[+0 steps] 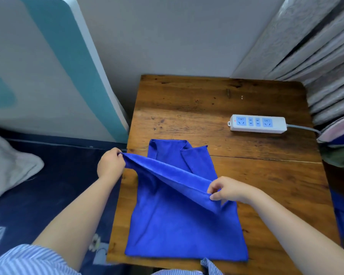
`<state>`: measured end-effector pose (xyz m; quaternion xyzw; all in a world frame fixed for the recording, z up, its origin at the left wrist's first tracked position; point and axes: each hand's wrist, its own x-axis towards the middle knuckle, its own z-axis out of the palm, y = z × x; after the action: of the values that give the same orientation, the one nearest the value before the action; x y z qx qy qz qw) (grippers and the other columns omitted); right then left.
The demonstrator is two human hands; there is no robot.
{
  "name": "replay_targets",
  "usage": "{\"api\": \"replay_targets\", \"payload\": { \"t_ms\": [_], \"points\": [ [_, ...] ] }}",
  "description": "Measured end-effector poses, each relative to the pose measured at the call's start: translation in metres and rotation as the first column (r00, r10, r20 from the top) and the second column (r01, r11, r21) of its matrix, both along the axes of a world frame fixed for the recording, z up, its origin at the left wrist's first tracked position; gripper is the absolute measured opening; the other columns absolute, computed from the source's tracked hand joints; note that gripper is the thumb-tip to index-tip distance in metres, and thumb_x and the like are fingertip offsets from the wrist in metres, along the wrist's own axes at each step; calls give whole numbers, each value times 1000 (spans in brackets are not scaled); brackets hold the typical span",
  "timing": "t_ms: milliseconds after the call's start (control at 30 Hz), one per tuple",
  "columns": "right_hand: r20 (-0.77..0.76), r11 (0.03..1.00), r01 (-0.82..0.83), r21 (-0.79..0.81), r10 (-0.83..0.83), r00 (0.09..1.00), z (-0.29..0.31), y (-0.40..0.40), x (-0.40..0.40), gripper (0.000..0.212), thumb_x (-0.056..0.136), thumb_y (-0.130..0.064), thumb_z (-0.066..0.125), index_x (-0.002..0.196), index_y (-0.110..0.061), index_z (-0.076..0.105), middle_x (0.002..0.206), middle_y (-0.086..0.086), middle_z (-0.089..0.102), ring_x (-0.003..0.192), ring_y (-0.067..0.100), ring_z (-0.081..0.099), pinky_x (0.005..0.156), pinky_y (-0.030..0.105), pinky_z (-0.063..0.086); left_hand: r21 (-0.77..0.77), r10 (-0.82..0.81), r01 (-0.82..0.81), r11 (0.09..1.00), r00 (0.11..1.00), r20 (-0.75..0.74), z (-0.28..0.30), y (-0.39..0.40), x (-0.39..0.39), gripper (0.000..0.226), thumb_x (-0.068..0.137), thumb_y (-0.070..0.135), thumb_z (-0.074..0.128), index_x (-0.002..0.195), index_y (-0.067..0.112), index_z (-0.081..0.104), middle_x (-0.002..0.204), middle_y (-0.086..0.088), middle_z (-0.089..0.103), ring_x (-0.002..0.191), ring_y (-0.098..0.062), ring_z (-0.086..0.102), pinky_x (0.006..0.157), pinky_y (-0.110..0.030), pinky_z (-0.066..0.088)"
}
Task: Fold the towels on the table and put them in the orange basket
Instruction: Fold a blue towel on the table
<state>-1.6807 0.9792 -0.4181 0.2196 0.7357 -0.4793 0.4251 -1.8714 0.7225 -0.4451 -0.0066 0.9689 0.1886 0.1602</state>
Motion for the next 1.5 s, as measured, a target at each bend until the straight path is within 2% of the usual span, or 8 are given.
{"api": "replay_targets", "payload": {
  "t_ms": [200, 400, 767, 867, 933, 1033, 1167, 1500],
  "points": [
    [-116, 942, -2, 335, 44, 992, -26, -26, -19, 13, 84, -5, 52, 87, -6, 65, 82, 3, 61, 78, 21, 57, 70, 29, 49, -135, 11, -5, 991, 999, 42, 3, -28, 9, 25, 92, 11, 40, 103, 8, 62, 105, -14, 62, 93, -31, 55, 66, -30, 39],
    [-265, 740, 93, 666, 118, 957, -44, -6, -48, 23, 84, -1, 42, 88, -5, 64, 102, 13, 61, 95, 30, 56, 68, 28, 39, 41, -247, 246, 968, 968, 28, 0, -9, 15, 22, 92, 11, 45, 102, 6, 64, 102, -14, 58, 94, -29, 56, 73, -30, 38],
    [-265, 710, 7, 704, 254, 930, -71, 19, -76, 29, 83, 8, 37, 64, -13, 31, 91, 6, 33, 83, 26, 42, 65, 28, 29, 110, -640, 631, 768, 764, 87, 0, 60, -2, 26, 93, 6, 44, 111, 6, 63, 113, -8, 59, 109, -21, 52, 86, -21, 37],
    [-318, 708, 17, 706, 296, 901, -80, 24, -77, 12, 85, 2, 41, 87, -2, 51, 109, 10, 45, 99, 25, 44, 73, 27, 37, 154, -726, 710, 687, 674, 138, 4, 75, -5, 25, 91, 7, 49, 109, 9, 67, 110, -8, 63, 106, -20, 55, 88, -23, 40],
    [-334, 738, -19, 675, 328, 884, -84, 28, -78, 24, 87, -4, 42, 105, -2, 57, 131, 7, 43, 119, 24, 40, 92, 27, 38, 184, -750, 728, 660, 648, 128, 5, 82, -6, 24, 91, 9, 52, 108, 12, 68, 108, -6, 65, 104, -19, 57, 88, -23, 41],
    [-334, 752, -91, 653, 394, 856, -86, 35, -80, 25, 88, -9, 44, 106, -7, 61, 135, 3, 45, 126, 19, 37, 97, 25, 32, 174, -640, 620, 766, 761, 105, -1, 93, -11, 26, 91, 12, 53, 114, 13, 65, 113, -7, 64, 108, -21, 57, 90, -24, 41],
    [-332, 729, -117, 674, 442, 833, -89, 39, -83, 25, 88, -9, 44, 103, -10, 64, 119, 4, 53, 115, 21, 41, 87, 27, 34, 149, -244, 215, 965, 946, 213, -16, 103, -17, 33, 90, 12, 54, 122, 10, 57, 116, -10, 63, 106, -25, 58, 90, -29, 44],
    [-400, 768, -102, 632, 436, 806, -80, 49, -77, 26, 90, -11, 43, 105, -8, 64, 107, 10, 57, 106, 24, 49, 86, 32, 40, -335, -330, 371, 866, 928, 175, -38, 94, -27, 26, 95, 20, 39, 104, 6, 60, 110, -11, 57, 98, -29, 57, 65, -31, 38]
  ]
}}
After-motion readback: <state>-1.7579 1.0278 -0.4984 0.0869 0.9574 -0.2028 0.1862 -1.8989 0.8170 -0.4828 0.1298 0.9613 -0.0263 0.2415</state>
